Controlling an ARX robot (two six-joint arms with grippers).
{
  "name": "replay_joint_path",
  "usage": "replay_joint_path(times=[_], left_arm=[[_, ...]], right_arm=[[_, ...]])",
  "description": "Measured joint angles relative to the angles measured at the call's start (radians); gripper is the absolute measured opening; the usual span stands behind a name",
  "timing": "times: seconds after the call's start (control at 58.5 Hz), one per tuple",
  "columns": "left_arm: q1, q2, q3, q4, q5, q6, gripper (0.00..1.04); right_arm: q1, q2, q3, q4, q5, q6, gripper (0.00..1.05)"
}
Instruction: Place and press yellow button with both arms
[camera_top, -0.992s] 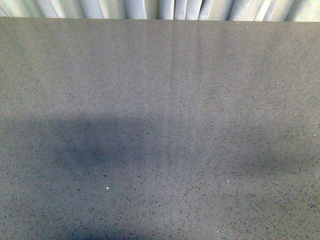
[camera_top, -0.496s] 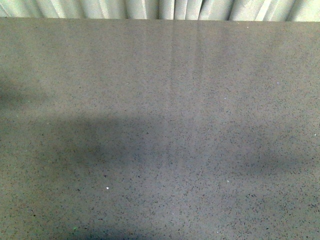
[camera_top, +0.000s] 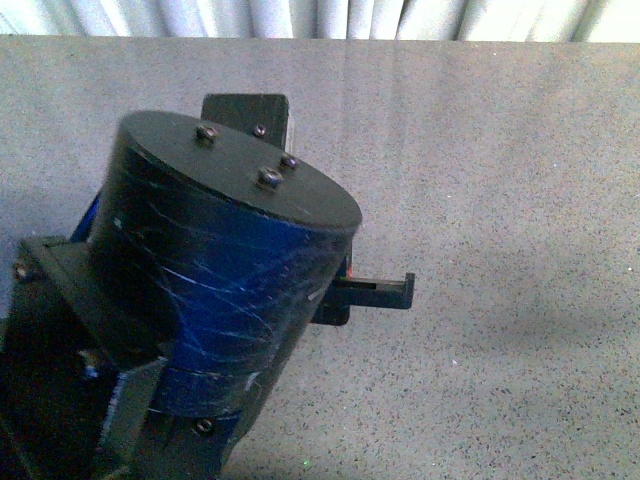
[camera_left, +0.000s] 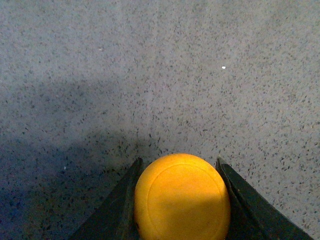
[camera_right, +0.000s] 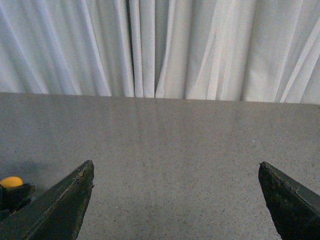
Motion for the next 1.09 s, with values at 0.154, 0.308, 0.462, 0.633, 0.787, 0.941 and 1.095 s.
replay_joint_path(times=[0.154,0.308,0.462,0.633,0.787,0.941,1.095], left_arm=[[-0.012,0.022,0.016,0.013,-0.012,-0.013,0.34],[-0.014,0.026,0.015,0.016,-0.005,-0.016,0.53],[-0.014,-0.024,-0.008,0.011,0.005,-0.005,0.76],[0.044,-0.307,-0.085,-0.049,0.095,0.056,0.95],[0.177,-0.475,-0.253,0.215,-0.056,0.239,0.79],[0.469,-0.852,-0.500,0.194,0.158,0.380,0.49],[0.569,-1.044,-0.557,0.077,0.248,0.410,0.18]], right_arm=[[0.000,0.000,0.000,0.000,0.000,0.000,0.96],[0.000,0.000,0.000,0.000,0.000,0.000,0.96],[0.000,0.000,0.000,0.000,0.000,0.000,0.96],[0.000,0.000,0.000,0.000,0.000,0.000,0.96],[0.000,0.000,0.000,0.000,-0.001,0.000,0.96],[0.000,0.121,0.089,-0.209,0.055,0.079,0.96],[-0.041,0.666,0.313,-0.262,0.018,0.084,0.96]])
